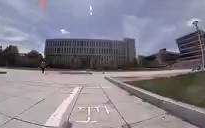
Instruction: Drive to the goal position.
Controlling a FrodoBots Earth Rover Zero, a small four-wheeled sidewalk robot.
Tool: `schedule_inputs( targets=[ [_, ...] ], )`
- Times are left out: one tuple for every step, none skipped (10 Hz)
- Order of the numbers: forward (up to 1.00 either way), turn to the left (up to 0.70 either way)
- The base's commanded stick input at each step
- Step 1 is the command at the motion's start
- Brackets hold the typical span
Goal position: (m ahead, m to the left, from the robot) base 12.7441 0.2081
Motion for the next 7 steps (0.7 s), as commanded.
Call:
schedule_inputs(
  targets=[
    [0.7,0.0],
    [0.7,0.0],
    [0.7,0.0],
    [0.7,0.0],
    [0.7,0.0],
    [0.7,0.0],
    [0.7,0.0]
  ],
)
